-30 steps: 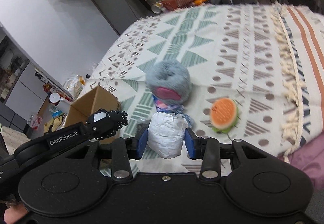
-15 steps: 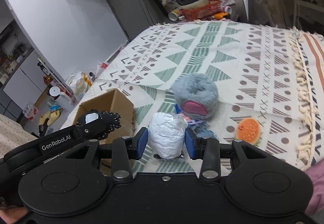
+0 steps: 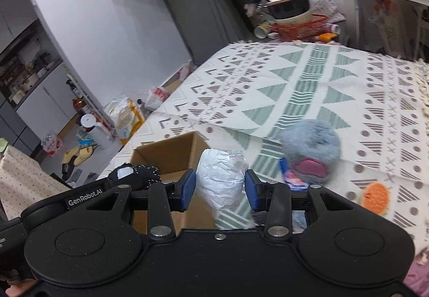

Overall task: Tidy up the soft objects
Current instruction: 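Carry the felt plush into the box with the left tool while the right drops the ball in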

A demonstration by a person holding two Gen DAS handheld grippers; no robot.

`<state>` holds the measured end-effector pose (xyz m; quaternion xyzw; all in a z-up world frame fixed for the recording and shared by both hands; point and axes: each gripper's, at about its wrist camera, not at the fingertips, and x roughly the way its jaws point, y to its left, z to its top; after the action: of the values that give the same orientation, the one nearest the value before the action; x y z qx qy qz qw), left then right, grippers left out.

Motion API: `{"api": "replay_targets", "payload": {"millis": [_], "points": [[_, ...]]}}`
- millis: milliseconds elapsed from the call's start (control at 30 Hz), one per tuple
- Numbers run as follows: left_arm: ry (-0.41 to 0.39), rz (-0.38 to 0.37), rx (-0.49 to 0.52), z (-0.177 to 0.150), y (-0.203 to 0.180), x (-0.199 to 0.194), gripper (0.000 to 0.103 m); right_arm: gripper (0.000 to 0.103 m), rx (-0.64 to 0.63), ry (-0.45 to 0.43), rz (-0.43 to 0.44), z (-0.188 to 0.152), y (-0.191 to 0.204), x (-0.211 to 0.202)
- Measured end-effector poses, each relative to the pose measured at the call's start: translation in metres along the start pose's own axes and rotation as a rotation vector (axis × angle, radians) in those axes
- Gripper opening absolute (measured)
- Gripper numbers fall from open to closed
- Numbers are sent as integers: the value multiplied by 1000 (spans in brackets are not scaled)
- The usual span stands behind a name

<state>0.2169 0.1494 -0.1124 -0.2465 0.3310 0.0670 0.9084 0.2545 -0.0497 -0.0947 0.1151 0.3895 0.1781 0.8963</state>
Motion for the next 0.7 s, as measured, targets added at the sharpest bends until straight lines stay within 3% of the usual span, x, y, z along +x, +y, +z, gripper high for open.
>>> {"api": "replay_targets", "payload": {"millis": [200, 300, 467, 700], "points": [[-5, 37, -64, 10, 25, 4, 22, 40, -19, 25, 46, 1, 21, 19], [-19, 86, -51, 13, 30, 5, 22, 40, -27, 36, 62, 1, 30, 28], [51, 130, -84, 11, 46, 20, 22, 40, -22, 66, 103, -2, 42, 44], [90, 204, -117, 7, 60, 25, 24, 40, -16, 113, 125, -11, 51, 62]]}}
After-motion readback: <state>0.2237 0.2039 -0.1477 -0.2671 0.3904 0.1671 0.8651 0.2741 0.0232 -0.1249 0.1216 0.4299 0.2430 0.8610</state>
